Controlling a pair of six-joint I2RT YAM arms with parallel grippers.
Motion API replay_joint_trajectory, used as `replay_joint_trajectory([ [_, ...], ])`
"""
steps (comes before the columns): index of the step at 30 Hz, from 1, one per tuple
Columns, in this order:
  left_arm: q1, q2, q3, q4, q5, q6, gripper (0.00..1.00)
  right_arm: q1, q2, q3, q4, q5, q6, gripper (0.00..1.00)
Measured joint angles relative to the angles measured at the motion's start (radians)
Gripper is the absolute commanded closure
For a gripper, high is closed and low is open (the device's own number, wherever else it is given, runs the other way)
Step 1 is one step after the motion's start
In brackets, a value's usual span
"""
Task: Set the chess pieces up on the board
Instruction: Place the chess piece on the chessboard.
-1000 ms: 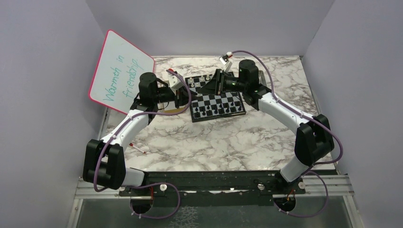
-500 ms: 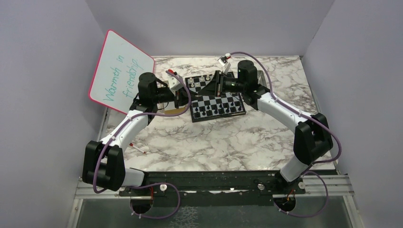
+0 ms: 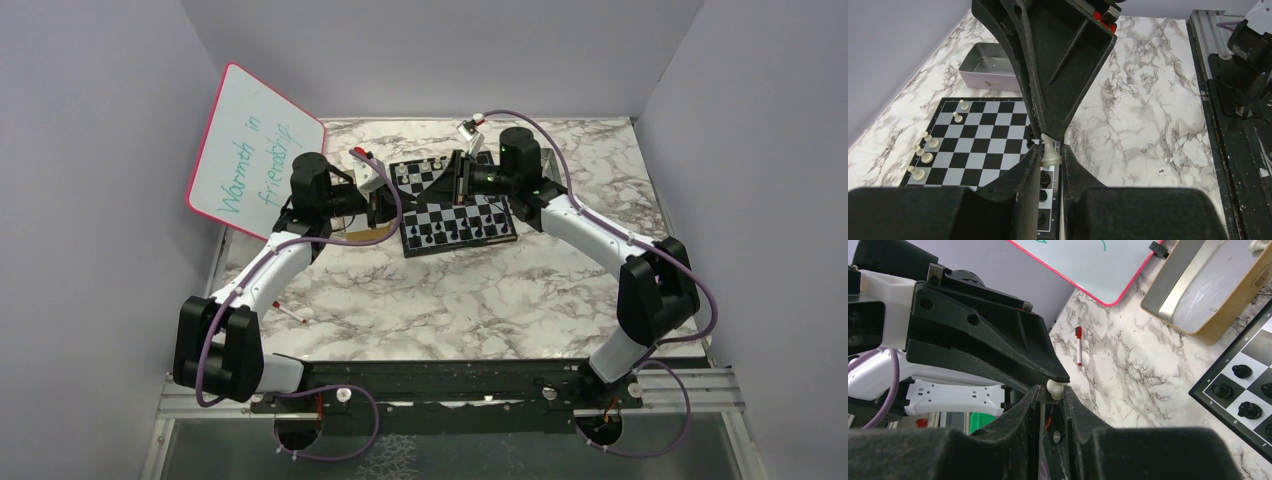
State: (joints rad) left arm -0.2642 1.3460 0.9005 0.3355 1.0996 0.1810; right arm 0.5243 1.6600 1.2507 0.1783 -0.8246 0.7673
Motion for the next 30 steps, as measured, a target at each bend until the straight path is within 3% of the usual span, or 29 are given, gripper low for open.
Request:
replay_joint_trajectory([
  [8, 0.0, 0.0, -0.002, 0.0, 0.0, 0.004, 0.92, 0.0, 0.001, -0.002, 0.0, -0.001, -0.001, 0.91],
  [11, 0.0, 0.0, -0.002, 0.0, 0.0, 0.005, 0.87, 0.0, 0.002, -0.002, 0.0, -0.001, -0.006, 0.95],
  [21, 0.0, -0.008, -0.035, 0.0, -0.034, 0.008, 0.36, -0.001, 0.0, -0.011, 0.006, 0.028, -0.037, 0.95],
  [22, 0.0, -0.01, -0.04, -0.001, -0.039, 0.01, 0.08, -0.001, 0.0, -0.011, 0.003, 0.039, -0.045, 0.95],
  [23, 0.0, -0.013, -0.044, -0.001, -0.044, 0.011, 0.02, -0.001, -0.001, -0.011, -0.002, 0.054, -0.055, 0.95],
  [30, 0.0, -0.053, -0.061, -0.026, -0.097, 0.019, 0.01, -0.01, -0.011, 0.0, -0.065, 0.173, -0.142, 0.94],
])
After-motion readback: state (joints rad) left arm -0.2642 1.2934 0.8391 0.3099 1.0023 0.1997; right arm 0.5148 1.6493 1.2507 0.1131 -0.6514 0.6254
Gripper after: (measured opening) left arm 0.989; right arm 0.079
